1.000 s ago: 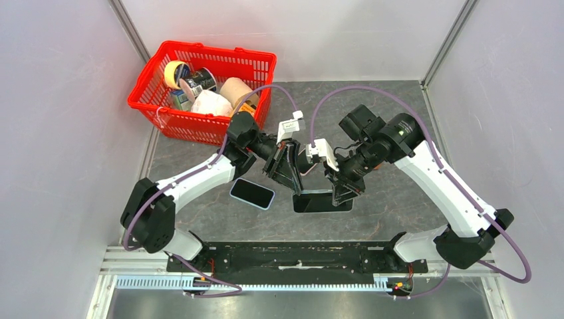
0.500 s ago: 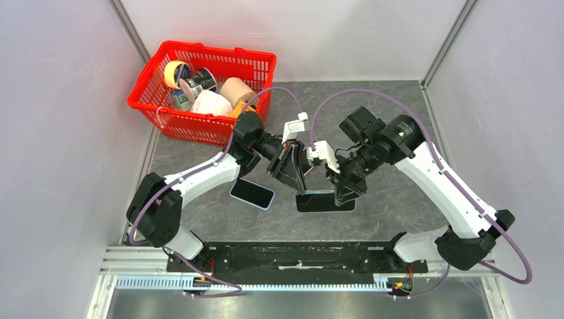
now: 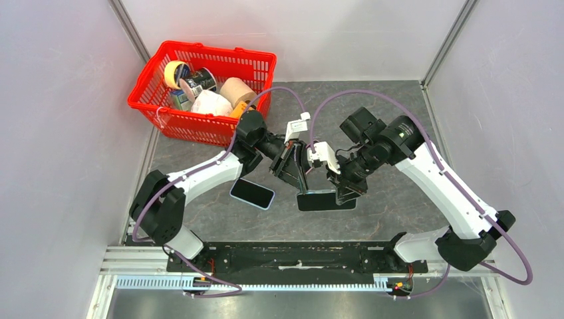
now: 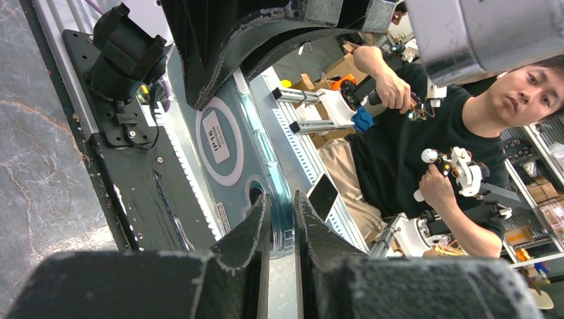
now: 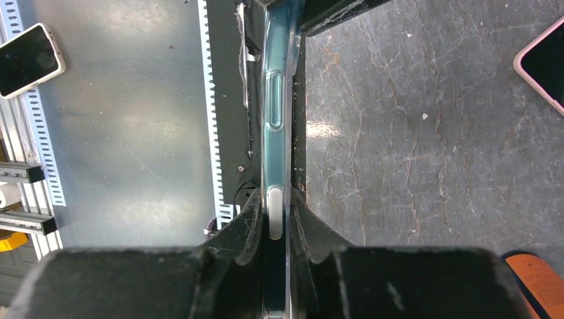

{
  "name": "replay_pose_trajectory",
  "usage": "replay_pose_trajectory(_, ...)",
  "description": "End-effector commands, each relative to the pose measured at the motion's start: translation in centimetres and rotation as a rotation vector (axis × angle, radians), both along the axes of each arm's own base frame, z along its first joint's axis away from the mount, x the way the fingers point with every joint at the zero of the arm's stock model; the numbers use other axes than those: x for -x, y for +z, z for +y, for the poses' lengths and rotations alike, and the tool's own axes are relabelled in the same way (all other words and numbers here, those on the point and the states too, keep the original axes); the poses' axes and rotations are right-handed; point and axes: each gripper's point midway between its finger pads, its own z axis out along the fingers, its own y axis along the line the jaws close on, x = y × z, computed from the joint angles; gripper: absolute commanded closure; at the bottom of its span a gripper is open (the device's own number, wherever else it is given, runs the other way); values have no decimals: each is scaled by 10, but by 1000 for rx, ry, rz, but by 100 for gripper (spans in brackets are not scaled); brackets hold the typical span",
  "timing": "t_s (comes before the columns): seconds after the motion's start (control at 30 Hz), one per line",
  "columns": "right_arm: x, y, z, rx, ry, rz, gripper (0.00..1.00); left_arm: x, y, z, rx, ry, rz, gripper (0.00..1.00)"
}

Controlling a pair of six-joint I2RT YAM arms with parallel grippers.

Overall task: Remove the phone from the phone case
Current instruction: Remove the phone case from the phone.

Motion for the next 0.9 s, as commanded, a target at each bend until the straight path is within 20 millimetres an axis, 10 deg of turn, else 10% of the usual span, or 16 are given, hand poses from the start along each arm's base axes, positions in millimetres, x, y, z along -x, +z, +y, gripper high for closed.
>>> replay_pose_trajectory(0.0,-35,24,61,-260,98,-175,100,15,18,-6,79,-90,-103,98)
replay_pose_trajectory(0.53,-32,14,55,-224,80,-153,100,-7,21,0,79,-38,-170,97)
replay_pose_trajectory(0.87,-46,8,48,-228,-33,-143,100,-73,72,41,192,297,-178,39)
